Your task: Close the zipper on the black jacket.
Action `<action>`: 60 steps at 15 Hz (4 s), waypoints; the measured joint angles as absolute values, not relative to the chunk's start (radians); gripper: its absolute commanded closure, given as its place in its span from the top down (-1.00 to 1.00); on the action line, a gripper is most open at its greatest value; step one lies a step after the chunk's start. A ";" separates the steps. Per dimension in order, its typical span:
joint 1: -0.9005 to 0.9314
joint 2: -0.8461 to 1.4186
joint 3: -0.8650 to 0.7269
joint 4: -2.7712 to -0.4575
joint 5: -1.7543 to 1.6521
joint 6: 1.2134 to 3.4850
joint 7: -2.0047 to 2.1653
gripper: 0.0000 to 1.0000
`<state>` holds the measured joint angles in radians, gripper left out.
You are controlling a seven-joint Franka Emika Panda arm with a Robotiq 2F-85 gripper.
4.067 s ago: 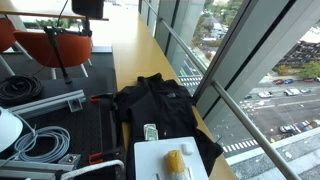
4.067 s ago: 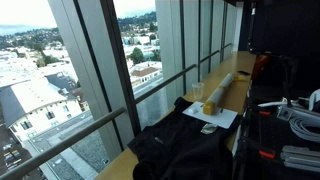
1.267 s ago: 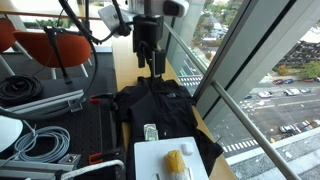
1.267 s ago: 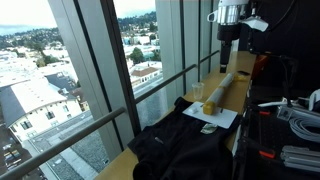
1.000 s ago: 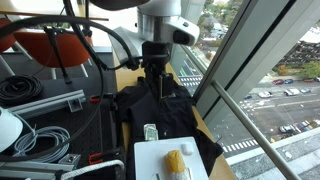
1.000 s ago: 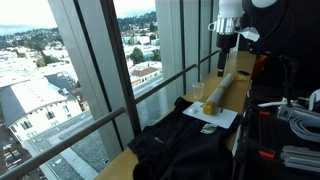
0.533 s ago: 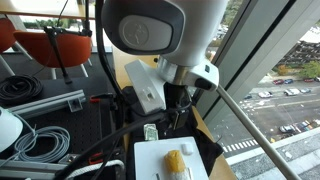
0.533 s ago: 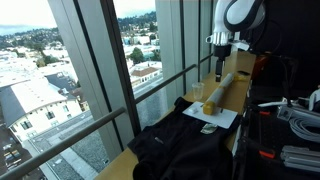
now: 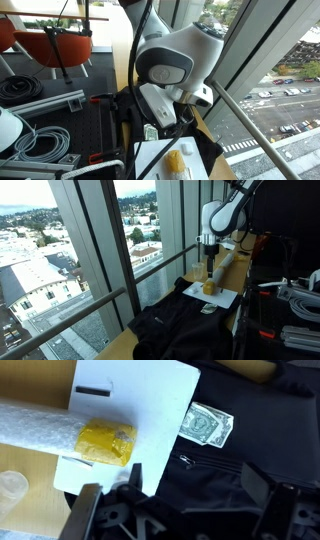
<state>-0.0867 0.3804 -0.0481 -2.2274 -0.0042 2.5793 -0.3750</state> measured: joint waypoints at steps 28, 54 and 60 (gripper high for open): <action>0.019 0.882 -0.046 -1.844 -0.132 2.648 -0.149 1.00; 0.103 0.878 -0.093 -1.908 -0.134 2.751 -0.097 1.00; 0.084 0.875 -0.099 -1.912 -0.134 2.753 -0.097 1.00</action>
<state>0.0842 0.8750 -0.0991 -1.9119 -0.1341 2.7532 -0.0969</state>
